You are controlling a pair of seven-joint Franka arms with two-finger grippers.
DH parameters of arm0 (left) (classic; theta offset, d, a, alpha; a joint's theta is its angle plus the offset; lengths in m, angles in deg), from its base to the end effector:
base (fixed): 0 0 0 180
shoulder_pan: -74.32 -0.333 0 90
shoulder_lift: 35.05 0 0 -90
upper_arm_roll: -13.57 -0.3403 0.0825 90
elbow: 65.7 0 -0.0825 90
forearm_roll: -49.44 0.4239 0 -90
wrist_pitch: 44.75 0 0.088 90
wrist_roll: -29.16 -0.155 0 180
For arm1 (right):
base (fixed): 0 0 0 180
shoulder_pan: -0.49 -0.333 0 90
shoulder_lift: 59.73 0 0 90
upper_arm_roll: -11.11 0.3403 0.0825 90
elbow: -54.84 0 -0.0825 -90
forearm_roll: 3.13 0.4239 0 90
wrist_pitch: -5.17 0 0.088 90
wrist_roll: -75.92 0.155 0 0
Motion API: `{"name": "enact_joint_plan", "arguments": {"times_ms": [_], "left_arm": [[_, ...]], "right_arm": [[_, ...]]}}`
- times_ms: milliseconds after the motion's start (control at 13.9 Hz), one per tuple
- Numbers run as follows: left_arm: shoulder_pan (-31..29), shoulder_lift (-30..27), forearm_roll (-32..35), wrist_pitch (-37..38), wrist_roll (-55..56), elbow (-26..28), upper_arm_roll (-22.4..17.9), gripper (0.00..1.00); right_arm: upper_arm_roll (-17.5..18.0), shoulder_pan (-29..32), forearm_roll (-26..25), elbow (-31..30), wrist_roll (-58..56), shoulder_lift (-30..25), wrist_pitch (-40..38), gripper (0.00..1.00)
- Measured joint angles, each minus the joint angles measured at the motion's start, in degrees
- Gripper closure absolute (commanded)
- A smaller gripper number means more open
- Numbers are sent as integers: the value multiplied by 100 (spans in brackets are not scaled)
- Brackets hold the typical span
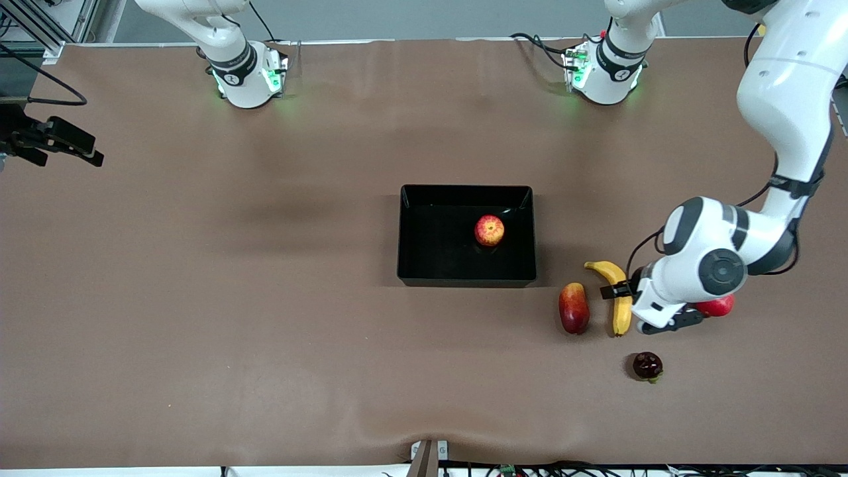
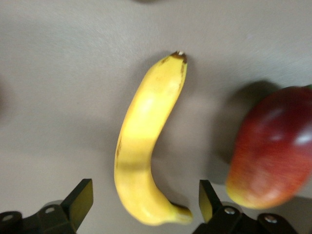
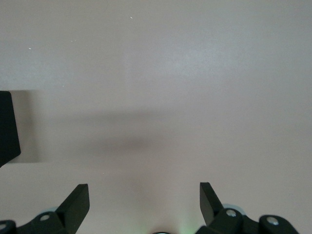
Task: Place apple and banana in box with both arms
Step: 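Grasp the yellow banana with the left gripper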
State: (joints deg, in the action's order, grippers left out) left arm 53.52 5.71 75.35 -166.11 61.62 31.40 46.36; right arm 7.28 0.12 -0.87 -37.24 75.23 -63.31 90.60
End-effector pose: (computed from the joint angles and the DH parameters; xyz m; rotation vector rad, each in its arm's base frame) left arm 0.6885 -0.0858 0.1653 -3.0730 -0.2640 0.2125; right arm 0.5616 -0.0287 0.6119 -3.0943 0.0712 0.0807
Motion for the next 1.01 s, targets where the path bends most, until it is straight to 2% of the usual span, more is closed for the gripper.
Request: {"name": "enact_joint_plan", "arguments": {"times_ms": [144,216,360,432,649,793,1009], "left_arm": [[-4,122,257,-160,0,107,-79,17],[-27,180,349,-201,0,116,-108,37],[-75,253,481,-217,0,118,-130,92],[-90,274,495,-218,0,118,-136,100],[-102,248,505,-176,0,110,-133,100],[-120,51,504,187,0,109,-17,100],[-134,-585,156,1129,123,120,617,100]], "right_arm": [[-14,0,2,1,0,0,-5,0],[-19,1,2,3,0,0,-5,0],[-19,0,6,9,0,0,0,0],[-19,0,6,11,0,0,5,0],[-19,0,6,13,0,2,6,0],[-14,-2,6,23,0,14,17,0],[-17,-2,6,76,0,28,18,0]]}}
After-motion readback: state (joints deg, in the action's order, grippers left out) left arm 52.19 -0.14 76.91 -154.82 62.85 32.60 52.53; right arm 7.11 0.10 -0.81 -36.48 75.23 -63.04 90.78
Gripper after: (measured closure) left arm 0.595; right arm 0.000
